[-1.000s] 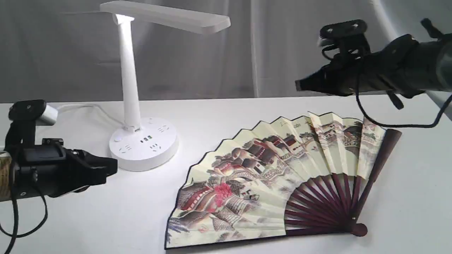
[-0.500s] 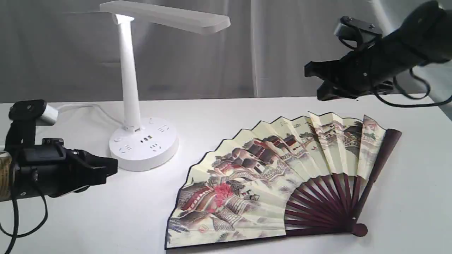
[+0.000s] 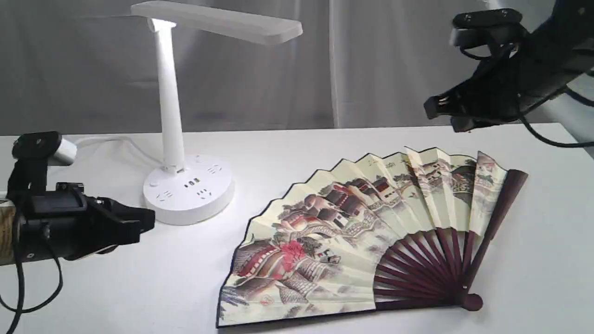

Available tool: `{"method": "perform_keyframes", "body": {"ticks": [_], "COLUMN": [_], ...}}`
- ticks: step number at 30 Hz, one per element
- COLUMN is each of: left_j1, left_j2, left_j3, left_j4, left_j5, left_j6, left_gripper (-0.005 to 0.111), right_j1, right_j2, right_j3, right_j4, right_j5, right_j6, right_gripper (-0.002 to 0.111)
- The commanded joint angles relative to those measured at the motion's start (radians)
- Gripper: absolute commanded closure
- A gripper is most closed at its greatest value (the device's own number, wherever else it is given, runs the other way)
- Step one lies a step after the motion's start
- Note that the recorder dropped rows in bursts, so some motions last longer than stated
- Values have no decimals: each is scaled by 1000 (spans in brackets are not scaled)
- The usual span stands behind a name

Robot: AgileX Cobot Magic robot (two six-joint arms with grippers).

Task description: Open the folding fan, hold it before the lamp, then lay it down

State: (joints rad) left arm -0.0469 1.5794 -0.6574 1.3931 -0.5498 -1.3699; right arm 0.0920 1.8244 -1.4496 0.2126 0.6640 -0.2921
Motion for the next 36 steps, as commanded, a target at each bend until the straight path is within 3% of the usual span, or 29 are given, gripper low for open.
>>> {"method": "perform_keyframes", "body": {"ticks": [1,10,17,36], "left_j1": [1,1,1,1], "left_j2": [-7,-7,-7,-7], "left_j3": [3,3,3,3], "left_j4": [6,6,8,30], "left_j5": [-3,-3,-3,-3], "left_j6": [-20,-20,-19,-19], "left_gripper": [94,94,94,94], "right_j1": [-2,-2,-2,-2], "right_j2": [-90,-324,-569,-1254], "right_j3": [98,266,535,1078], "right_j4": [74,106,113,130], "right_j5": [-99,-146,-355,-677], "right_j6": [-52,-52,-49,-51], "right_gripper": [108,108,108,108]}}
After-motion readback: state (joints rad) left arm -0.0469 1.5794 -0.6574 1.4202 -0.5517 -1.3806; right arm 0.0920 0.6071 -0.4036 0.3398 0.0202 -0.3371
